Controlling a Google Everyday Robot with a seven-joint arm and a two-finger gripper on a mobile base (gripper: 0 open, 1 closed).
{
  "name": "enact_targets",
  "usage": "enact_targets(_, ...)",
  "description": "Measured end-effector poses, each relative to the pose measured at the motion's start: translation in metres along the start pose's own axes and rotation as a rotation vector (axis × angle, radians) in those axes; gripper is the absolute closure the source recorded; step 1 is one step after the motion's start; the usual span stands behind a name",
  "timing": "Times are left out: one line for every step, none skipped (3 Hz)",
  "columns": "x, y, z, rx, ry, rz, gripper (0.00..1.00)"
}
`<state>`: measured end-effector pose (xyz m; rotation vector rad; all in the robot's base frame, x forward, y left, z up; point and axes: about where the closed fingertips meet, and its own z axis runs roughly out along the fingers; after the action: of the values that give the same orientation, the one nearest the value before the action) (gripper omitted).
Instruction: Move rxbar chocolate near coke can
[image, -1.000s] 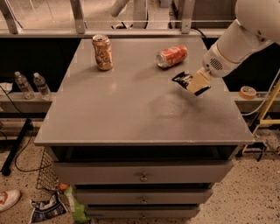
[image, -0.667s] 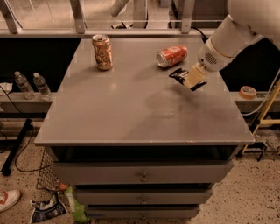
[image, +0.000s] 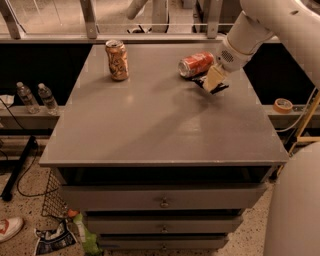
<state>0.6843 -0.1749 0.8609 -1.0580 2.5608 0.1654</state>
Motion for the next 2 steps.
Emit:
enact_targets(-0.001, -0.018, 0.015, 0.003, 0.024, 0.050, 1.00)
enact_targets(-0.001, -0.031, 0.027, 0.000, 0.037, 0.091, 1.00)
